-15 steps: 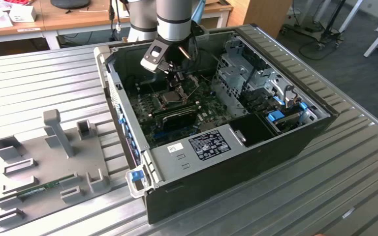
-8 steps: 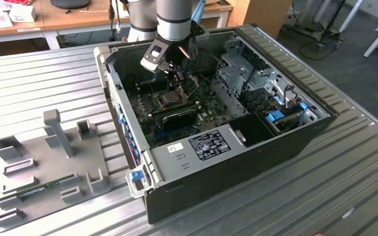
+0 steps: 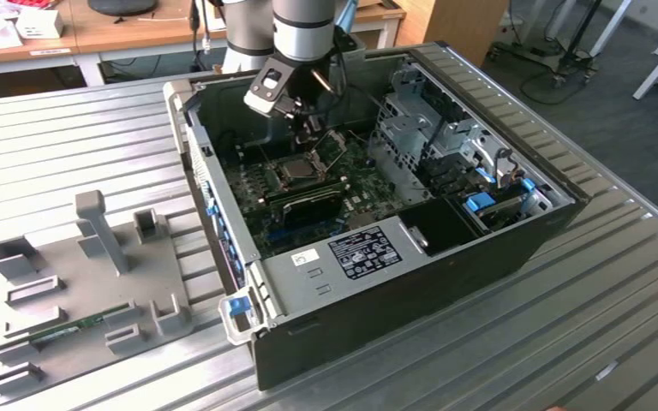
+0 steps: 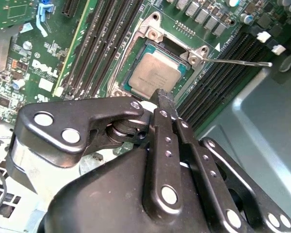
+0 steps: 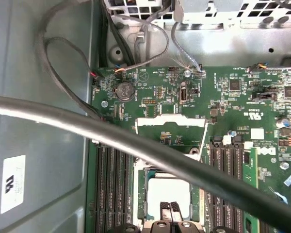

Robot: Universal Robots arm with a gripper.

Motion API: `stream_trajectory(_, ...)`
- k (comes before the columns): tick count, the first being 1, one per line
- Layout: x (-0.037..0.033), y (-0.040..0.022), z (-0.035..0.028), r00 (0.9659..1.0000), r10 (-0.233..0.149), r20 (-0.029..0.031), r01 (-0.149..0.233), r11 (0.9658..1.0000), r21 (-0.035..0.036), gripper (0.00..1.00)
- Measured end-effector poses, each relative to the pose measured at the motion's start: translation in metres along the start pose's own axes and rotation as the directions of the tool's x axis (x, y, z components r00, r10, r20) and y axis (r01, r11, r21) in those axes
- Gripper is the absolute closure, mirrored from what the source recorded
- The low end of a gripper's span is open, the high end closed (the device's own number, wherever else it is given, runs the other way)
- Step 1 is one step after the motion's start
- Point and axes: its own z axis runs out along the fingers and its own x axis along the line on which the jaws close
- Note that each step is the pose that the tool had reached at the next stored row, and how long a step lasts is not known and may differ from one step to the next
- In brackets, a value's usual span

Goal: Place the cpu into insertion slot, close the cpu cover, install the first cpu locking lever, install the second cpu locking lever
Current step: 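Close the cpu cover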

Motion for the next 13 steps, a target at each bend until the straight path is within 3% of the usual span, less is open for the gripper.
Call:
stream_trajectory(7, 0.0004, 0.0007, -0.0129, 1.0, 0.0, -0.0001, 0.0, 1.0, 0.0, 0.9)
stream_trajectory(13, 0.0004, 0.0012, -0.0148, 1.0, 0.0, -0.0002, 0.0, 1.0, 0.0, 0.9)
